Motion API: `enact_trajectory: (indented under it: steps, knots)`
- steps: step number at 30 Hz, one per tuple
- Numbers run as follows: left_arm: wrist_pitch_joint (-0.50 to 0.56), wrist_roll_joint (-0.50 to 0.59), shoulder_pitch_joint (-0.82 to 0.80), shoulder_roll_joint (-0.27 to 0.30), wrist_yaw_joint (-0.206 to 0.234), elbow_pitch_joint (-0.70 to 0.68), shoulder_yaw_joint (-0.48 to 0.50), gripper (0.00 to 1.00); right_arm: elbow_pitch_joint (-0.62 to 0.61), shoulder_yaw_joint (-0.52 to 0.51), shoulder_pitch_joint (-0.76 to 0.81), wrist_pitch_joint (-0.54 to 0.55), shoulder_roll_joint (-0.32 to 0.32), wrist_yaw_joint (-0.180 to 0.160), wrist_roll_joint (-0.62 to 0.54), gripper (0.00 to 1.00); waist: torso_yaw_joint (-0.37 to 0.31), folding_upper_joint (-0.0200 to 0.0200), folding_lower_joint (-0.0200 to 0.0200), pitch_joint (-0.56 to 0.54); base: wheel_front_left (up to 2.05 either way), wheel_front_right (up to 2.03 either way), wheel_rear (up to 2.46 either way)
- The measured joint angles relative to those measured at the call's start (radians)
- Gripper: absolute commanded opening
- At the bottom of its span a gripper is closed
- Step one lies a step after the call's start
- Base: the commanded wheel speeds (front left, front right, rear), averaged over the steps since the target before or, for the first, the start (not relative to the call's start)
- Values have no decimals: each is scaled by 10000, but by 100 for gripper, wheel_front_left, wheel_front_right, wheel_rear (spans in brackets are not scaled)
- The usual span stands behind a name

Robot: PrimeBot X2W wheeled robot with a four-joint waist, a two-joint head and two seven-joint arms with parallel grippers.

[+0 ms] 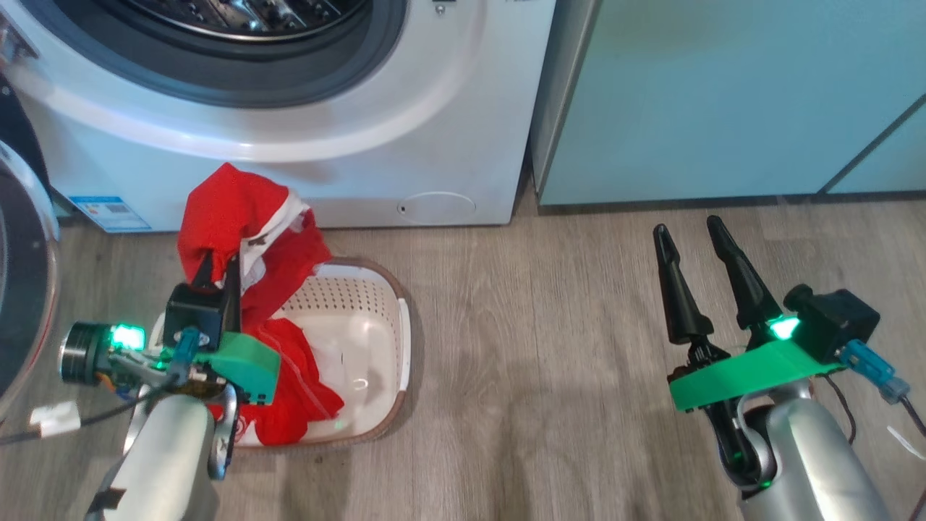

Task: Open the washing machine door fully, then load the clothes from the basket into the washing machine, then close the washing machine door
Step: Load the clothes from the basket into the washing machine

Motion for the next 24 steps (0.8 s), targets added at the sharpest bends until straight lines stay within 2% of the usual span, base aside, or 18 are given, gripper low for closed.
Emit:
enact_trajectory:
  steps: [8, 15, 24]
  knots:
    - [-2, -174, 930, -209, -123, -1969, 265, 0, 8, -117, 386, 0, -8, 0, -12, 100, 34, 0, 0, -557, 0, 0, 0]
    - [-2, -215, 1632, -746, -677, -3177, 639, 0, 2, -257, 434, 0, -8, 0, -79, 100, -49, 0, 0, -902, 0, 0, 0]
    - [-2, -562, 2102, -1430, -1425, -3620, 1421, 0, -8, -424, 569, 0, -8, 0, -98, 100, -87, 0, 0, -1136, 0, 0, 0]
